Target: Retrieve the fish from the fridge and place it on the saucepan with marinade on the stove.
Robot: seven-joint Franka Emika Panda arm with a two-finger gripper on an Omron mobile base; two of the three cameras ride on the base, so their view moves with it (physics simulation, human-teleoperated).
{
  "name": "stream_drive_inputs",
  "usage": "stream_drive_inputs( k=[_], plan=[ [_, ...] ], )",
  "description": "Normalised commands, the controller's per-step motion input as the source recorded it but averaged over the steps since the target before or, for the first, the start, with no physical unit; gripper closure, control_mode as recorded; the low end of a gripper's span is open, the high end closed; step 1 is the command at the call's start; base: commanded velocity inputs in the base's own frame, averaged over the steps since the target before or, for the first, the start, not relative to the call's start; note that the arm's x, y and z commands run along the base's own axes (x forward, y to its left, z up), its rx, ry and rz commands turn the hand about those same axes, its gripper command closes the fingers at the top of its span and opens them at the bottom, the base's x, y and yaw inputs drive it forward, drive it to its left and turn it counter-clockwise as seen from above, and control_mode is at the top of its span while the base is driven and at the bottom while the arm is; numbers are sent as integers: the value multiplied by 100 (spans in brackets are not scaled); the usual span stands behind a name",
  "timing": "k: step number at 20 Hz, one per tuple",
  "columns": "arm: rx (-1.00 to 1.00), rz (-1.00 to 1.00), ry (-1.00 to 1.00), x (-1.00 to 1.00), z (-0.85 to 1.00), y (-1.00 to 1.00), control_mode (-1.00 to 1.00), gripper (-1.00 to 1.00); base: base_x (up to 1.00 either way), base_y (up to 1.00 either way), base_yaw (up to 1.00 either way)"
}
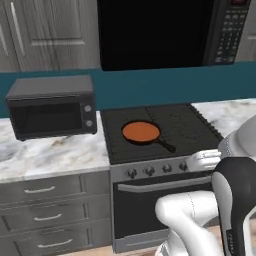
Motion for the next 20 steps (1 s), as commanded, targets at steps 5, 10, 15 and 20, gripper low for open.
stream_drive_inputs(
  k=[5,10,15,20],
  plan=[
    [0,0,0,0,0,0,100,-100,-52,0,7],
    [0,0,0,0,0,0,100,-100,-60,0,10],
    [0,0,0,0,0,0,100,-100,-60,0,11],
    [0,0,0,0,0,0,100,-100,-58,0,10]
  ],
)
